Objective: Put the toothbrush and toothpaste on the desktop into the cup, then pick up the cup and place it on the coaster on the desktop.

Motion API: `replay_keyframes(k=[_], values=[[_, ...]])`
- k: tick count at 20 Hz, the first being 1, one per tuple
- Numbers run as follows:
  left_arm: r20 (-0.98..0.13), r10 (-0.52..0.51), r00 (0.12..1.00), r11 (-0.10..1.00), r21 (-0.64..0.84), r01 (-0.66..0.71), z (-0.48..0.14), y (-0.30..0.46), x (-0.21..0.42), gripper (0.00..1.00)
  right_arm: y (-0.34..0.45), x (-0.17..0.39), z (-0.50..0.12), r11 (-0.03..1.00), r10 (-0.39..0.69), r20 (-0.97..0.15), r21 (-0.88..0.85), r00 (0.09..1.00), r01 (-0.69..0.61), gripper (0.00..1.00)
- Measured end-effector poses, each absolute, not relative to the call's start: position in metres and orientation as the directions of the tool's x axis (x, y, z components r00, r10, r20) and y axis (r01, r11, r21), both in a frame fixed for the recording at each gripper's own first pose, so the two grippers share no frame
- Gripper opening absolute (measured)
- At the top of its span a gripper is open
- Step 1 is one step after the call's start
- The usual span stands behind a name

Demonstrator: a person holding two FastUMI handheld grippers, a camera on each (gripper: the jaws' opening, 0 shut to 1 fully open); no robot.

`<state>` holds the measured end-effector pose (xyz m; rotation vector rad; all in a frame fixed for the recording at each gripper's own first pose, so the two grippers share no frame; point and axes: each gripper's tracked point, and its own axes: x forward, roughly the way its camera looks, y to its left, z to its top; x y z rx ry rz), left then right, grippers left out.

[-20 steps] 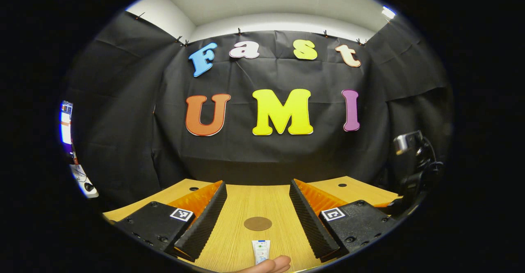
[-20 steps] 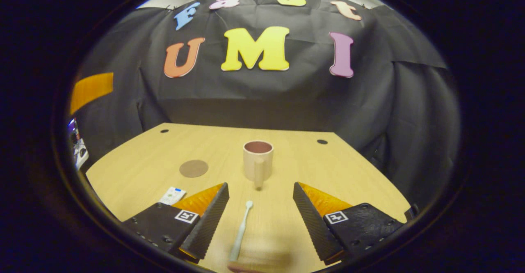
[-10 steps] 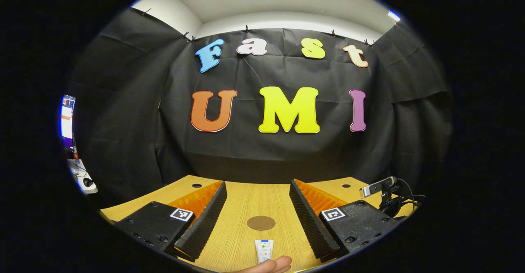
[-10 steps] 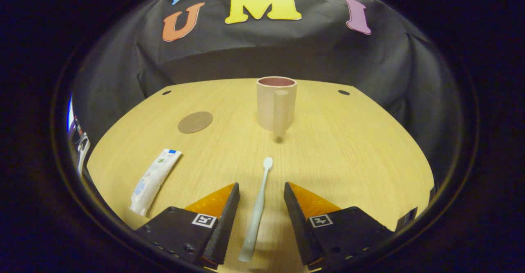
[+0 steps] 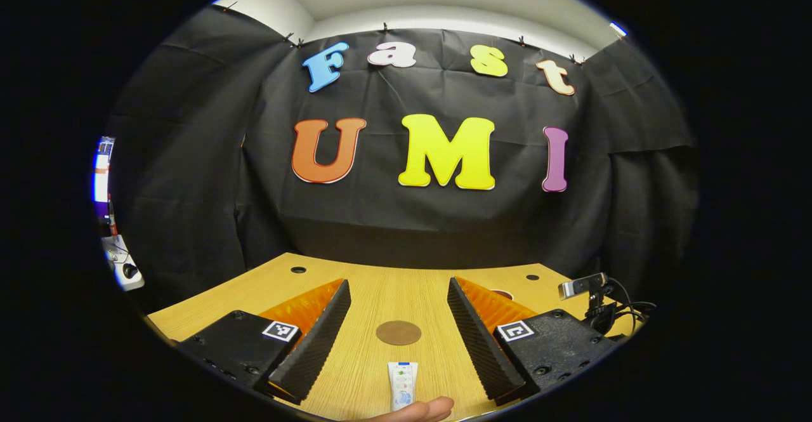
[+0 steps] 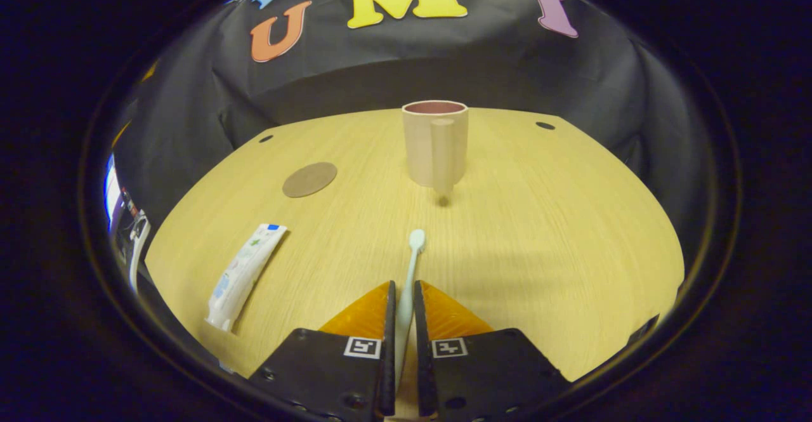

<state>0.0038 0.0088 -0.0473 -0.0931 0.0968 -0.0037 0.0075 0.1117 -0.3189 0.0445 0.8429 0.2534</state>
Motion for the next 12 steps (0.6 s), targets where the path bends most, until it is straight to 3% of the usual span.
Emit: replay_keyframes(k=[2,8,12], values=[[-0.131,-0.002,0.991,0.996,-0.088,-0.01,-0.057,0.011,0.005,0.97,0.111,0.009,-0.32,0.966,0.248,-0.721,0.132,0.647,-0.224,0.06],[-0.228,0.01,0.974,0.994,-0.102,-0.034,-0.088,0.018,0.01,0.98,0.107,0.012,-0.281,0.95,0.31,-0.612,0.176,0.727,-0.257,0.06],[-0.368,-0.071,0.927,0.986,-0.166,0.01,-0.13,-0.003,0.003,0.98,0.102,0.008,-0.239,0.941,0.337,-0.52,0.194,0.785,-0.276,0.06]])
